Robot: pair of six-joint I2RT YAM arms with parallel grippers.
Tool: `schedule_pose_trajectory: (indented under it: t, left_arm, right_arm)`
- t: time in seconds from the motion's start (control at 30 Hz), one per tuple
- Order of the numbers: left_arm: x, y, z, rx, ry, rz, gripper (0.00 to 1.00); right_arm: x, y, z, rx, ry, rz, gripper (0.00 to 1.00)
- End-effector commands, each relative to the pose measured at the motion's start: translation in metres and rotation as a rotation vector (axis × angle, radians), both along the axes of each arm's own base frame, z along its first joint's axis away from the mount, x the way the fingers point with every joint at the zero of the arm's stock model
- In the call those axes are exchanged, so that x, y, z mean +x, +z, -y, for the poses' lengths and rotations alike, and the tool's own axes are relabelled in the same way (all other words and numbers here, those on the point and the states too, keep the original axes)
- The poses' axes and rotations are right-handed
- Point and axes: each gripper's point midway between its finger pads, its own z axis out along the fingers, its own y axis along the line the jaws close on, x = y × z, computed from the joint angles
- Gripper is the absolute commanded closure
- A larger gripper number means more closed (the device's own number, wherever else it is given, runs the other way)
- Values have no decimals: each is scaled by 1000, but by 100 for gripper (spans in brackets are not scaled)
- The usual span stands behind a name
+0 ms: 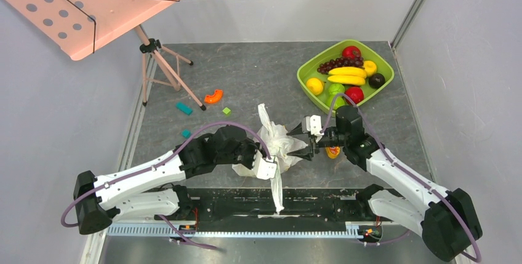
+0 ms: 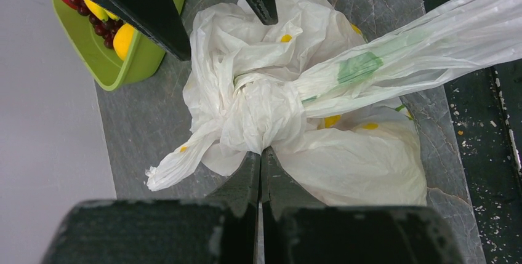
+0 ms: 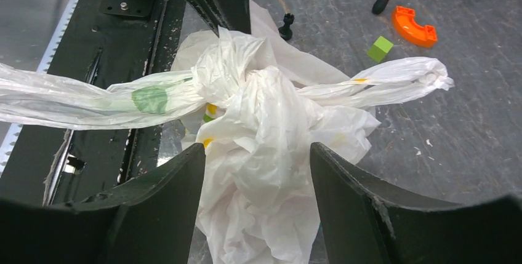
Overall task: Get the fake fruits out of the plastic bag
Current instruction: Untie the plastic bag at the center of the board.
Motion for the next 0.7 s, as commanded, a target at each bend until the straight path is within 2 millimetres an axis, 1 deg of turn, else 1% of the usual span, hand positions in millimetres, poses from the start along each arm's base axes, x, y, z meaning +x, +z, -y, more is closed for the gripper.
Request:
schedule_pose_trajectory:
  t: [0.0, 0.13, 0.17, 0.3, 0.37, 0.47, 0.53, 0.67]
  left_arm:
    - [3, 20, 10, -46, -49, 60, 98]
    - [4, 20, 13, -53, -53, 63, 98]
    - [3, 20, 13, -53, -54, 63, 98]
    - [5, 17, 13, -51, -42, 59, 98]
    - [6, 18, 12, -65, -26, 58, 98]
    - [10, 22, 11, -113, 22, 51, 98]
    - [10, 24, 10, -134, 44, 39, 98]
    - [15, 29, 6, -199, 130, 15, 98]
  right_arm:
    - [2, 13, -8, 9, 30, 45, 36]
    - [6, 11, -11, -2, 19, 38, 45]
    - [8, 11, -11, -4, 13, 36, 45]
    - [11, 10, -11, -6, -14, 36, 60]
    - [14, 14, -10, 10, -41, 48, 68]
    - [17, 20, -7, 47, -94, 74, 88]
    - [20, 26, -5, 79, -130, 89, 99]
    - [37, 38, 2, 133, -272, 56, 100]
